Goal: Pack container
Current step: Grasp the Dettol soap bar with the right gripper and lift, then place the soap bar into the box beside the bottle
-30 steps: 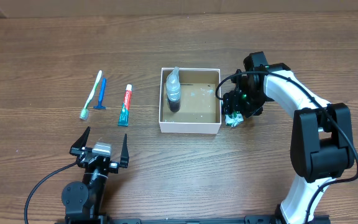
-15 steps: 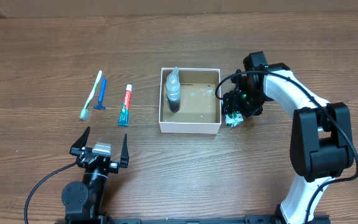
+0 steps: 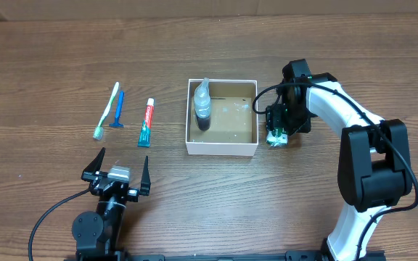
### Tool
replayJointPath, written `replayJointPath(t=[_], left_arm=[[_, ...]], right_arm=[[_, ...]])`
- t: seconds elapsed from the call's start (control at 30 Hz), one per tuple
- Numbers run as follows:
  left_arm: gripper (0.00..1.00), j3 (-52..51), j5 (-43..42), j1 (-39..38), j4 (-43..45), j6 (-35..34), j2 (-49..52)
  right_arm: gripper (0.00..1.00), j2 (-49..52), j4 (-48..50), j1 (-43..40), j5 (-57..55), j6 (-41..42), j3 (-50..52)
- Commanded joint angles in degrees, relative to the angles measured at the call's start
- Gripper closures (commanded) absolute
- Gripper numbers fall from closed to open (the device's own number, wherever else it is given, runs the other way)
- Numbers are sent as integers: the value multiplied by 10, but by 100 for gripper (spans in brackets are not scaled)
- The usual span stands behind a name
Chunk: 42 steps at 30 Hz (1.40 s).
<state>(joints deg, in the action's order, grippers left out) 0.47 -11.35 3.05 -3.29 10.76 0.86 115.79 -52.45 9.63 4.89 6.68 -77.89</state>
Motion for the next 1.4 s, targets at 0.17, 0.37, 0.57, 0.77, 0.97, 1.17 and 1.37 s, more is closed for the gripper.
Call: replayJointPath(t=[0.17,0.37,0.57,0.77,0.97,1.17,1.37], left_arm=[[0,-2,3,3,0,8,-6],[0,-2,3,3,0,8,-6],[0,-2,3,3,0,8,-6],[0,-2,3,3,0,8,-6],[0,-2,3,3,0,8,-6],[0,-2,3,3,0,8,-6],[0,-2,3,3,0,8,-6]], right_arm=[[30,29,0,-4,-47,78,7],[39,29,0,-4,-1,156,7],[43,29,-14,-4,19,201,7],[43,29,-33,-4,25,217,7],[71,29,-33,-4,27,219,7],[67,27,-45,-13,27,200,-19],[65,2,-115,-30,23,157,-97]])
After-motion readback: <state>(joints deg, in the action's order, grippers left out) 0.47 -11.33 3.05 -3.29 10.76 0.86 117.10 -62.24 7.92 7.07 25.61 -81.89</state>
